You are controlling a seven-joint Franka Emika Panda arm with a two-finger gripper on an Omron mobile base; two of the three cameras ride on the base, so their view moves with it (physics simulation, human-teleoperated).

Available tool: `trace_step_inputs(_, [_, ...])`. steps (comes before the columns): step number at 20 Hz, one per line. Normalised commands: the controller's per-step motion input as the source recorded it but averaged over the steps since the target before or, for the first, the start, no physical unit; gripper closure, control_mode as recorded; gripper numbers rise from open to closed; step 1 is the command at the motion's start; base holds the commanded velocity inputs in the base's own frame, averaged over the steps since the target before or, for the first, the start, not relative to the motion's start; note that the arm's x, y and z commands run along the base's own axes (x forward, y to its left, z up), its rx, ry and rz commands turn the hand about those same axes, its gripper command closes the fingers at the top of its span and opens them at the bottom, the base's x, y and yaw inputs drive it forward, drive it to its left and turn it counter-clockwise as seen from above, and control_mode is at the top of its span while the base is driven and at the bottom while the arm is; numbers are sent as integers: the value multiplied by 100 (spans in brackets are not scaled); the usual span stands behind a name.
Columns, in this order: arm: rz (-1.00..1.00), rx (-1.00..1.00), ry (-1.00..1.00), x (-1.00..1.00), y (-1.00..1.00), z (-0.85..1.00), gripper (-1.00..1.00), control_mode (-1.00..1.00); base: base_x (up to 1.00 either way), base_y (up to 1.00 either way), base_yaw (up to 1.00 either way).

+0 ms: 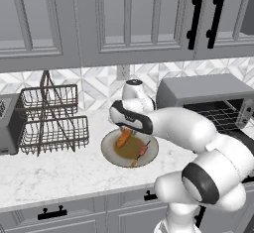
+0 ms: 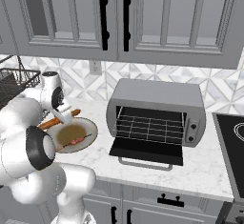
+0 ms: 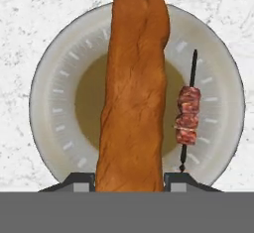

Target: Pick up the kebab skewer and baguette bread, and place them inside the toaster oven. Close the toaster oven door and start by setting the timer.

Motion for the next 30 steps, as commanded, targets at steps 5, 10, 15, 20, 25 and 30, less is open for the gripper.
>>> trace_step_inputs(5, [-26,15,0,-77,-100,73,100,-100,0,0,0])
trace_step_inputs(10, [-30,11,-1,-78,-94,61,100,-100,0,0,0])
trace_step_inputs(15, [-32,1,-3,-35,-99,32,100,-100,0,0,0])
trace_step_inputs(20, [-19,0,-10,0,-100,37,100,-100,0,0,0])
trace_step_inputs(25, [-10,5,-9,8,-100,55,100,-100,0,0,0])
trace_step_inputs(30, [-2,3,-26,2,-100,22,100,-100,0,0,0])
